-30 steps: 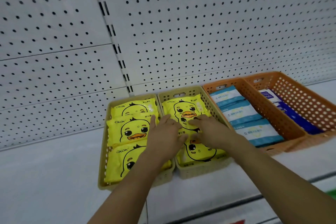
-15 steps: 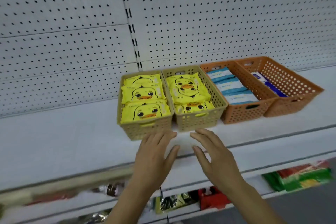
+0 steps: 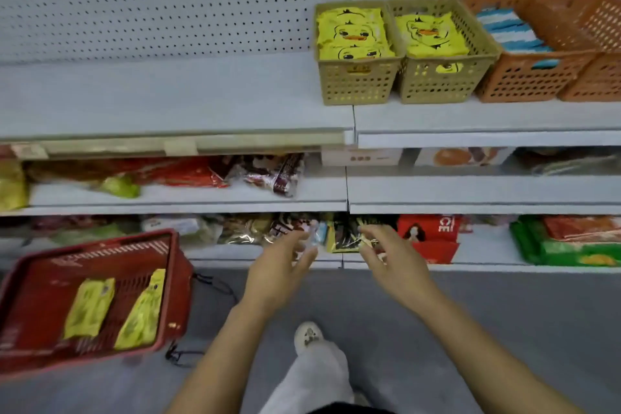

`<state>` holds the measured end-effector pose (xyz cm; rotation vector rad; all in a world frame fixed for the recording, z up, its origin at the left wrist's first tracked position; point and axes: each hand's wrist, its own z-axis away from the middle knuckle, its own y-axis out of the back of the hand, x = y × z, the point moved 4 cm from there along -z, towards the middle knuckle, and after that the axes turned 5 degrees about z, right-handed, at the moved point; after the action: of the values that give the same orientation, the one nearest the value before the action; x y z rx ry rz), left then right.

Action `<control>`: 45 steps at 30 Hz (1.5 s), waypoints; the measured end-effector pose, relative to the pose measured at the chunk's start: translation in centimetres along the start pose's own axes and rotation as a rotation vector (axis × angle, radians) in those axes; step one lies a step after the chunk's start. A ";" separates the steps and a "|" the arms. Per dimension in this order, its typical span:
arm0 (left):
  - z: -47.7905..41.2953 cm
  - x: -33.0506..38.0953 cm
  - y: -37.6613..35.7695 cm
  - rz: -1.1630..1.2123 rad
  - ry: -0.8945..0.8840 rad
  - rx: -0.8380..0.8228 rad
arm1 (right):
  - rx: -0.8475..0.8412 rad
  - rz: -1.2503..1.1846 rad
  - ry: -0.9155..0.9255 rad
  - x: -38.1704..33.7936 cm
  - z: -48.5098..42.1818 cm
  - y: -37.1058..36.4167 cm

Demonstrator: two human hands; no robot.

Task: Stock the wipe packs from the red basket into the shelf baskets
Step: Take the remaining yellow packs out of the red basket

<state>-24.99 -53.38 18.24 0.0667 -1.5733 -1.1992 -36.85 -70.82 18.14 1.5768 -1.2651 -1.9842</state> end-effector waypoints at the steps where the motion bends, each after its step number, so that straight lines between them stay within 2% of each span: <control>1: 1.0 -1.1 0.5 0.017 0.030 0.008 | -0.044 0.011 0.009 -0.8 0.2 -1.0; 6: 5.2 -6.9 4.3 0.073 0.173 0.054 | -0.195 0.054 0.010 -5.3 0.1 -6.5; 13: 10.6 -18.4 12.6 0.117 0.302 0.115 | -0.295 0.027 0.047 -15.7 -1.1 -16.9; 20: 15.7 -34.8 23.1 0.140 0.439 0.018 | -0.361 -0.127 -0.018 -29.2 -1.5 -31.7; 25: 16.1 -45.0 27.4 0.134 0.530 -0.063 | -0.424 -0.131 -0.166 -33.1 -1.9 -40.4; 29: 13.8 -50.4 26.4 0.239 0.615 -0.144 | -0.535 -0.076 -0.358 -31.8 -2.8 -45.9; 34: 9.8 -54.9 21.2 0.395 0.729 -0.190 | -0.675 0.029 -0.494 -29.6 -4.8 -52.1; 38: 6.8 -58.1 16.7 0.380 0.746 -0.232 | -0.686 0.126 -0.570 -27.6 -6.0 -56.8; 42: 4.6 -60.5 11.8 0.296 0.756 -0.380 | -0.658 0.045 -0.673 -25.9 -6.6 -59.6; 45: 3.2 -60.0 10.2 0.277 0.774 -0.382 | -0.646 0.221 -0.671 -24.6 -7.0 -61.2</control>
<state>1.58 -10.74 -16.28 0.0520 -0.6454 -1.0540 -5.40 -22.29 -14.27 0.4664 -0.7802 -2.4998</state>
